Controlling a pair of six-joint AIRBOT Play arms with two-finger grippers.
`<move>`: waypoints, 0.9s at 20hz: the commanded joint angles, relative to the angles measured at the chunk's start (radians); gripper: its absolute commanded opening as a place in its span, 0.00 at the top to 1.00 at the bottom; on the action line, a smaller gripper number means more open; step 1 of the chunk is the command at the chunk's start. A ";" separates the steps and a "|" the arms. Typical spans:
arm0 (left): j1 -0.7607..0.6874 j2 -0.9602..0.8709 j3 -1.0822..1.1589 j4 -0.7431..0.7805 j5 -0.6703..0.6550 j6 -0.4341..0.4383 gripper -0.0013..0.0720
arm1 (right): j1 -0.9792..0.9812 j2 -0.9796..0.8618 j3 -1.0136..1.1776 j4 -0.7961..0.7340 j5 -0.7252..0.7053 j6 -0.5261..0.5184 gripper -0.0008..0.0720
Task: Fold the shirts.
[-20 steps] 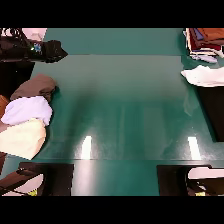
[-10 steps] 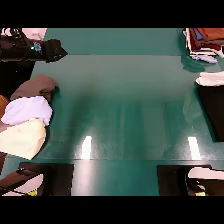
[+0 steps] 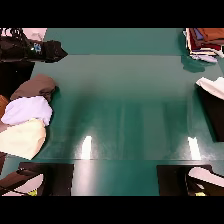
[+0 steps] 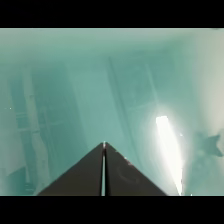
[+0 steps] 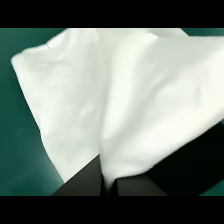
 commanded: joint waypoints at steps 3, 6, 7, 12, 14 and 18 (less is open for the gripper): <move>0.000 0.000 0.000 0.001 -0.001 0.016 0.95 | -0.143 0.153 -0.307 -0.021 0.023 0.006 0.65; 0.000 0.000 0.000 0.000 -0.001 0.039 0.95 | -0.233 0.188 -0.408 -0.015 0.008 0.006 0.25; 0.001 0.000 0.000 0.000 -0.001 0.039 0.95 | -0.245 0.194 -0.422 0.004 0.005 0.006 0.25; 0.000 0.000 0.000 0.000 0.008 0.039 0.95 | -0.086 0.248 -0.395 0.189 -0.093 0.004 0.26; 0.001 0.000 0.000 -0.001 0.002 0.039 0.95 | 0.060 0.265 -0.360 0.209 -0.112 0.004 0.26; 0.001 0.000 0.000 -0.001 0.026 0.038 0.95 | 0.406 0.265 -0.288 0.207 -0.125 0.004 0.26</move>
